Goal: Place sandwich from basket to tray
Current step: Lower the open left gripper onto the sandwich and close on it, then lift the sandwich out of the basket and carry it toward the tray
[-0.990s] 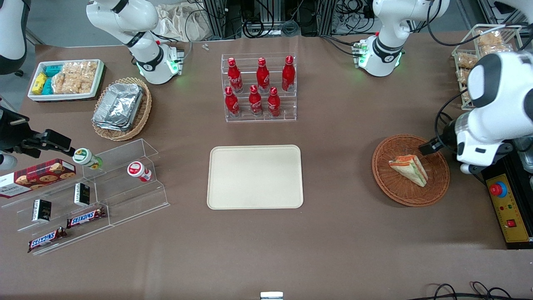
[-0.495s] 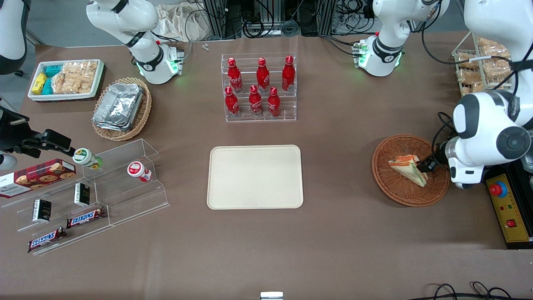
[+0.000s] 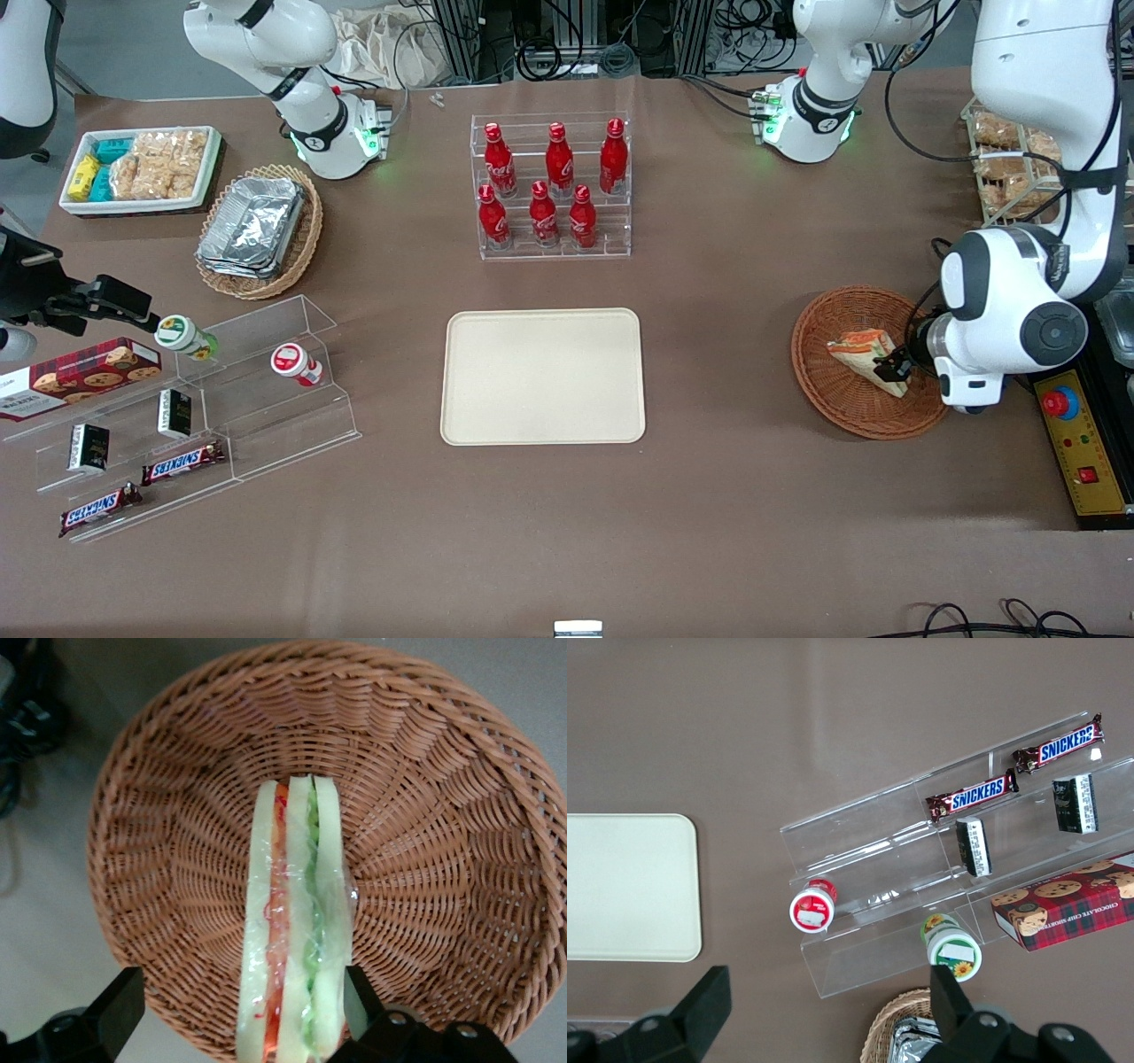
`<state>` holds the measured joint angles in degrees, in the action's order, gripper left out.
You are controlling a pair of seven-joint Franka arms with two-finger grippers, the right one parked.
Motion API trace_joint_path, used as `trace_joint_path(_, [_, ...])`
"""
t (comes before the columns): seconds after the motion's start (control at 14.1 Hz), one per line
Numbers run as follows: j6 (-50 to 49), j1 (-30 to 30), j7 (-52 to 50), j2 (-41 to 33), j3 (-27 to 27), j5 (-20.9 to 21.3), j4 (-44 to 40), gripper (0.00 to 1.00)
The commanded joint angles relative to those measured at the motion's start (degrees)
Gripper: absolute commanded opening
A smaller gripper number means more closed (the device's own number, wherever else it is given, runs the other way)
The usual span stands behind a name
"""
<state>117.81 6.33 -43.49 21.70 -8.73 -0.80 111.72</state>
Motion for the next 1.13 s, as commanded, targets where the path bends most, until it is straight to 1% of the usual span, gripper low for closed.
trace_joint_path(0.0, [4.9, 0.2, -1.1, -0.4, -0.1, -1.8, 4.2, 1.00])
trace_joint_path(0.07, [5.1, 0.2, -1.1, -0.4, -0.1, -1.8, 4.4, 0.93])
trace_joint_path(0.28, [5.1, 0.2, -1.1, -0.4, 0.0, -2.1, 4.3, 0.39])
trace_joint_path(0.42, [4.7, 0.2, -1.1, -1.1, 0.0, -2.1, 4.2, 0.10])
trace_joint_path(0.49, [3.8, 0.3, -1.1, -2.3, 0.0, -2.2, 4.0, 0.07])
trace_joint_path(0.64, [-1.7, 0.3, 0.3, -6.7, 0.1, -2.0, 3.1, 0.01])
trace_joint_path(0.85, [-15.4, 1.1, 5.5, -12.8, 1.4, -2.0, -2.4, 0.01])
trace_joint_path(1.06, [-29.6, 1.1, 10.1, -13.8, 10.0, -1.9, -10.7, 0.01])
